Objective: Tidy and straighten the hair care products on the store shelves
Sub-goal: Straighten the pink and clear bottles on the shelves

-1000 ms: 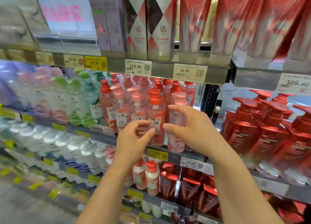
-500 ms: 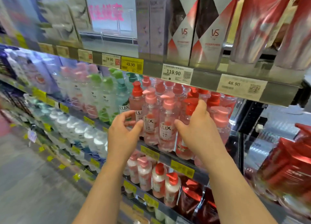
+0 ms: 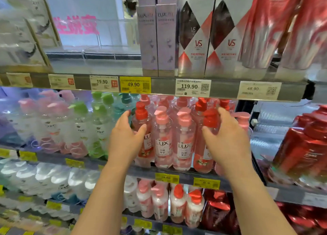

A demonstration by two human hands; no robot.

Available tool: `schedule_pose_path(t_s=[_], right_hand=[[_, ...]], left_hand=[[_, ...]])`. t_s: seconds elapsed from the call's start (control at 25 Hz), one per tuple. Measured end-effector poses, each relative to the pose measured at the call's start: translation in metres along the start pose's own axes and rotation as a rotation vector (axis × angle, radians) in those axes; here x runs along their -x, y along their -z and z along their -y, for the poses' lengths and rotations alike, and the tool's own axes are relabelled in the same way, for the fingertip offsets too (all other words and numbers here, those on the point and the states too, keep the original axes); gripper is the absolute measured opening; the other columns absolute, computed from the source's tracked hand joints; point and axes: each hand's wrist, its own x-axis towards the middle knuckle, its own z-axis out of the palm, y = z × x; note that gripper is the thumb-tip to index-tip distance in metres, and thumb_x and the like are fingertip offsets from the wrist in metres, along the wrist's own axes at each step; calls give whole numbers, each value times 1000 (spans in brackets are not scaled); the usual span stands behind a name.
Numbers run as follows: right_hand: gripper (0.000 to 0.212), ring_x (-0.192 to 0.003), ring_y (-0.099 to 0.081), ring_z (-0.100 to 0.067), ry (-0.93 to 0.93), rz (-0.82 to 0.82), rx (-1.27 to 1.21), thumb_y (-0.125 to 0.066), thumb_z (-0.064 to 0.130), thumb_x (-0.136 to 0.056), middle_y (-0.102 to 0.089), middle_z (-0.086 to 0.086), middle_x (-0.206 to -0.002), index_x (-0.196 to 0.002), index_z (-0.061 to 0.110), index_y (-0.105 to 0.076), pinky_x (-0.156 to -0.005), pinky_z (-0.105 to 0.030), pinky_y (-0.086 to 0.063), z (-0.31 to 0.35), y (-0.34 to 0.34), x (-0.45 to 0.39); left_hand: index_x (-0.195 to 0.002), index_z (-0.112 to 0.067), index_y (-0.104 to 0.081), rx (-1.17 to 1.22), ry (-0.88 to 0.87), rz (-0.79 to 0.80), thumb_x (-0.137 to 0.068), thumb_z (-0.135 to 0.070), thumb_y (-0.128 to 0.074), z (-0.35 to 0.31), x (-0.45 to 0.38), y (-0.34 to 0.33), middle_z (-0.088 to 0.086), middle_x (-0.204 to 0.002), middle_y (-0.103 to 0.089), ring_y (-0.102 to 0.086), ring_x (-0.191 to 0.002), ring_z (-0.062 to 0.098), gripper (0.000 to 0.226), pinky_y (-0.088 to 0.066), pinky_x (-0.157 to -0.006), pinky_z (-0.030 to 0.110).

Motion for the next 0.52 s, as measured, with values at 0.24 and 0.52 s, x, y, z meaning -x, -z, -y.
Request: schedule_pose_path(t_s=[0.24, 0.52], right_hand=[[21, -82, -41, -3, -143, -568, -51, -73, 24, -84, -63, -5, -105, -102, 23, -63, -65, -23, -23, -20, 16, 14], [80, -130, -52, -27, -354, -129, -122, -83, 31, -79, -52, -3, -147, -148, 29, -41, -98, -39, -42, -41, 11, 6]], left_hand=[[-126, -24, -44, -8, -131, 134, -82, -46, -67, 11, -19, -4, 4, -115, -64, -59, -104, 29, 54, -47, -79, 38], [-126, -16, -45, -170, -236, 110, -81, -49, -66, 10, -20, 2, 5, -115, -51, -60, -94, 33, 59, -48, -72, 40]])
